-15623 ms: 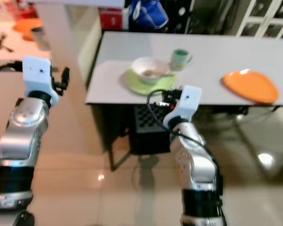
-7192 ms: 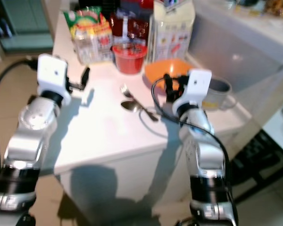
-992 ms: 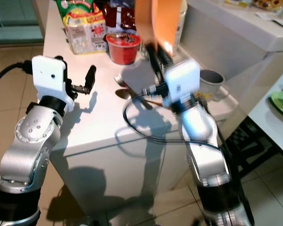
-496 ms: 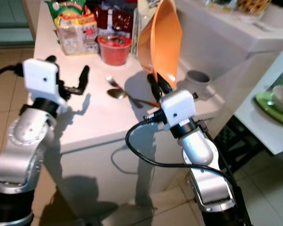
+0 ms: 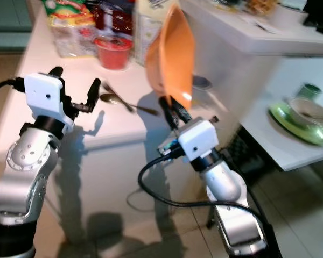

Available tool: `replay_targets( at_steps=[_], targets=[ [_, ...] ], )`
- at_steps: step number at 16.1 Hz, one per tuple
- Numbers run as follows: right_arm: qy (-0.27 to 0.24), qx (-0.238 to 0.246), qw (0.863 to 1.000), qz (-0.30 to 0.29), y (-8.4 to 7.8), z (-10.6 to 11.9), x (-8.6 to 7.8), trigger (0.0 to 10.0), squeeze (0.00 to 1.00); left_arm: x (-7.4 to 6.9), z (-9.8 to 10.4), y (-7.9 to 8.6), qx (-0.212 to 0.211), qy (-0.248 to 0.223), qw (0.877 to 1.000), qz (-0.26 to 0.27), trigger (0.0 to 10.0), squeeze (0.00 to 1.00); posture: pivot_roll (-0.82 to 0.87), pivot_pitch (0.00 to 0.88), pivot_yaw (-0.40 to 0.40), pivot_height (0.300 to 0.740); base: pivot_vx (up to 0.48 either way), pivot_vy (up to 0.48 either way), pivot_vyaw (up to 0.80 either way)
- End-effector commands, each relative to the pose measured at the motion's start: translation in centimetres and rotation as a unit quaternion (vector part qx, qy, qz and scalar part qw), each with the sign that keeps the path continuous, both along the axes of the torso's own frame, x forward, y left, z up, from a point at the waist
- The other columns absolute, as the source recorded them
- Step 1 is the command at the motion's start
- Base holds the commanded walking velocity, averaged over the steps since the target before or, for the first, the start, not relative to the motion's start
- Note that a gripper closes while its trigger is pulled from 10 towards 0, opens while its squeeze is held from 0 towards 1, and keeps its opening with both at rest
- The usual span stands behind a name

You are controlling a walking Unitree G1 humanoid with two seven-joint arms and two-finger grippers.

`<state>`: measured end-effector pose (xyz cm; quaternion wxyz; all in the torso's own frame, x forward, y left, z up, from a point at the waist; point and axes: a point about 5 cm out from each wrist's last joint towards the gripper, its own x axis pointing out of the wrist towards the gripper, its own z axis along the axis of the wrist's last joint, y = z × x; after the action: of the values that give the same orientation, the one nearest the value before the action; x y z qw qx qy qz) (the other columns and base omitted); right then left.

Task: Setting the table

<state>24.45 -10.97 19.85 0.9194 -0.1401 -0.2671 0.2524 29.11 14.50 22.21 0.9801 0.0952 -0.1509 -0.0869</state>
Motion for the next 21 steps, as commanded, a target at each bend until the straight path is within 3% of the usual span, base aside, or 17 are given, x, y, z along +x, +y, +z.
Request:
replay_targets(
  at_steps=[1,4,6,8,9,12,18,21],
  targets=[
    [-0.015,0.005,1.0,0.003,-0.5,0.7,-0.2,10.0,0.0,-0.1,0.1,-0.5,0.003,-0.006,1.0,-0.013,10.0,0.0,0.05,0.0,-0.068,0.74,0.0,-0.405,0.0],
    [-0.008,0.0,1.0,-0.012,-0.8,0.4,0.0,10.0,0.0,0.0,0.1,-0.6,0.004,-0.006,1.0,-0.012,10.0,0.0,0.05,0.0,-0.068,0.74,0.0,-0.402,0.0],
    [0.044,0.012,0.996,-0.073,-1.7,-0.8,1.2,10.0,0.0,0.6,-0.3,-0.4,0.005,0.002,1.0,0.015,10.0,0.0,0.05,0.0,-0.069,0.74,0.0,-0.382,0.0],
    [0.07,0.025,0.993,-0.095,-2.1,-1.2,1.7,10.0,0.0,1.0,-0.4,0.0,0.003,0.002,0.999,0.043,10.0,0.0,0.05,0.0,-0.069,0.74,0.0,-0.352,0.0],
    [0.111,0.04,0.986,-0.122,-2.5,-1.9,2.4,10.0,0.0,1.5,-0.4,0.0,0.001,0.005,0.998,0.055,10.0,0.0,0.05,0.0,-0.068,0.74,0.0,-0.352,0.72],
    [0.142,0.056,0.975,-0.159,-3.5,-2.9,3.2,10.0,0.0,2.3,-0.9,-1.1,0.035,0.019,0.998,0.04,10.0,0.0,0.04,0.0,-0.042,0.74,0.0,-0.351,0.8],
    [0.114,0.029,0.977,-0.176,-3.9,-1.7,3.2,10.0,0.0,2.7,-0.6,-1.9,0.041,0.012,0.999,0.027,10.0,0.0,0.01,0.0,-0.012,0.74,0.0,-0.352,0.8],
    [0.106,0.046,0.976,-0.184,-4.1,-0.8,3.4,10.0,0.0,2.6,-0.6,-2.0,0.039,0.014,0.999,0.025,10.0,0.0,0.01,0.0,-0.009,0.74,0.0,-0.352,0.0]
  ],
)
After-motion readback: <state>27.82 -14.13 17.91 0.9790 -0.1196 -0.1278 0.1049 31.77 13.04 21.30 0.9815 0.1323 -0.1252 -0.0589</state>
